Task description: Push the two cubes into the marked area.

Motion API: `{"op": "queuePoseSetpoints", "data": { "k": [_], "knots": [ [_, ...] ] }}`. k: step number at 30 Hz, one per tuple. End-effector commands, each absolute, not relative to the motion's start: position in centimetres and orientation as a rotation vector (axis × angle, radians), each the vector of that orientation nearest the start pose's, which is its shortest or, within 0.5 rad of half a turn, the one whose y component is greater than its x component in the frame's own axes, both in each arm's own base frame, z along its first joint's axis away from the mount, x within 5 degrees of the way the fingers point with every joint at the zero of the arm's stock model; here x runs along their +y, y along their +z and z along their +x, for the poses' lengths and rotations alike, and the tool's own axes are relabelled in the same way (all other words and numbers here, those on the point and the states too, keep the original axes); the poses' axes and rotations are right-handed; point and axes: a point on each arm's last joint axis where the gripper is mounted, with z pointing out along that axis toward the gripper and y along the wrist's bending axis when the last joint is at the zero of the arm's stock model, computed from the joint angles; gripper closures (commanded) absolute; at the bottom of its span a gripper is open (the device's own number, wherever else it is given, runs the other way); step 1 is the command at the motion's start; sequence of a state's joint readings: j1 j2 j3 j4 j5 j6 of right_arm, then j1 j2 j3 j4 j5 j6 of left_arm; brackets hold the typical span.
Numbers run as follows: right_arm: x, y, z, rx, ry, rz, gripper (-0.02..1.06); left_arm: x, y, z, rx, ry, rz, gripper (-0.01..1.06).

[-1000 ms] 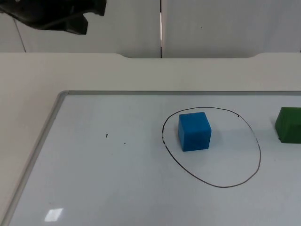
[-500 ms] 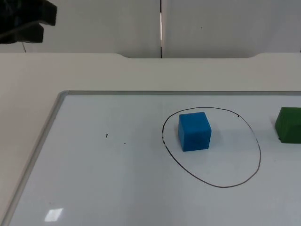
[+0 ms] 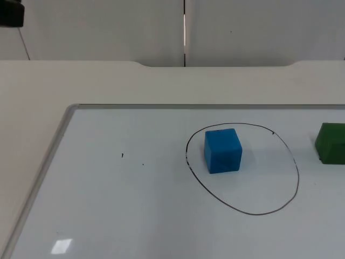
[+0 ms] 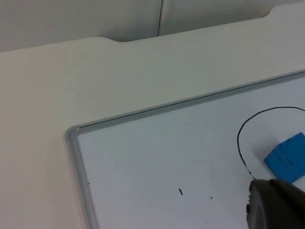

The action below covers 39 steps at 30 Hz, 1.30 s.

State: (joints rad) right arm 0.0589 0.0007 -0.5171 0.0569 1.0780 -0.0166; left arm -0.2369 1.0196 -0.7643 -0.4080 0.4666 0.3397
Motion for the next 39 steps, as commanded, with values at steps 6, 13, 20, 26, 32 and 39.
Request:
{"op": "queuePoseSetpoints", "data": {
  "k": [6, 13, 20, 26, 32, 39],
  "knots": [
    [0.4, 28.0, -0.8, 2.045, 0.088, -0.074, -0.01, -5.8, 33.2, 16.6, 2.110, -0.349, 0.374, 1.05],
    [0.4, 28.0, -0.8, 2.045, 0.088, -0.074, -0.01, -5.2, 33.9, 14.3, 2.106, -0.328, 0.402, 1.05],
    [0.4, 28.0, -0.8, 2.045, 0.090, -0.074, -0.01, -4.5, 31.8, 11.8, 2.119, -0.314, 0.404, 1.05],
    [0.4, 28.0, -0.8, 2.045, 0.090, -0.074, -0.01, -3.7, 30.5, 9.3, 2.136, -0.289, 0.363, 1.05],
    [0.4, 28.0, -0.8, 2.045, 0.090, -0.074, -0.01, -2.2, 30.4, 6.7, 2.177, -0.194, 0.317, 1.05],
    [0.4, 28.0, -0.8, 2.045, 0.090, -0.074, -0.01, -1.4, 30.5, 3.7, 2.121, -0.188, 0.289, 1.05]
  ]
}}
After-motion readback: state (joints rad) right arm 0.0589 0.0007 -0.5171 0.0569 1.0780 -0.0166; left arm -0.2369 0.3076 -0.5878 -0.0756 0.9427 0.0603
